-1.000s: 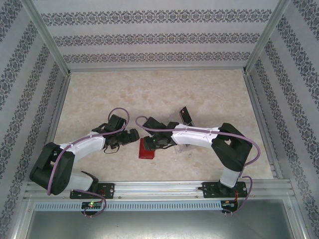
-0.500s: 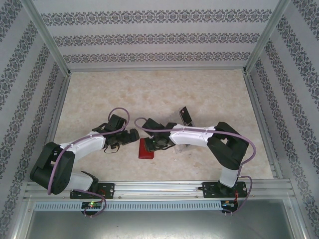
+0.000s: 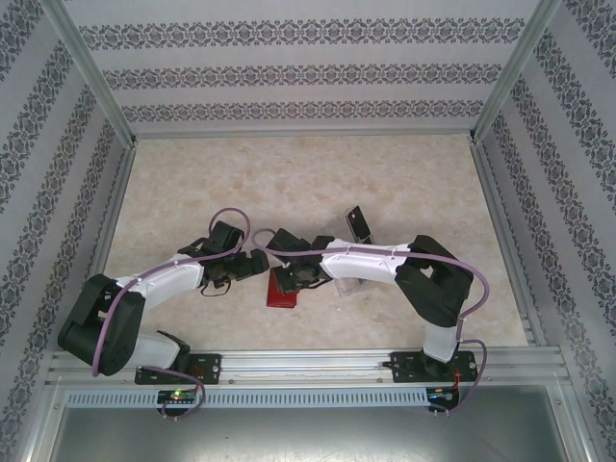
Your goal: Put the credit cards into the card holder
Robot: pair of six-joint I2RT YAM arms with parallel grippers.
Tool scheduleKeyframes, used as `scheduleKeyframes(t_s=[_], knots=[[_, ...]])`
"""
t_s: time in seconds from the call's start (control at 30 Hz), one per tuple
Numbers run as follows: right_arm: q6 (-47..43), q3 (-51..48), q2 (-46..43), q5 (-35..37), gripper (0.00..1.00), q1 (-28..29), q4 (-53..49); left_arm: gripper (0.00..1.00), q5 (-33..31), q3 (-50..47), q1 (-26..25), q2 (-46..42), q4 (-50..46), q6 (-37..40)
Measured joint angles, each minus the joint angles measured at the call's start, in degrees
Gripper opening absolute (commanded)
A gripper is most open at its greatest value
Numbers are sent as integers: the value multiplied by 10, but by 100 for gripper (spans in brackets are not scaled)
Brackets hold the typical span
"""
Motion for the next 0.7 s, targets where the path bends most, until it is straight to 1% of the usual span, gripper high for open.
scheduleKeyframes(t_s=[0.43,0.7], knots=[[0,0,12,-1,16,0,10,99,0,0,0,0,0,0],[15,-17,21,-5,14,-1,60,99,0,0,0,0,0,0]])
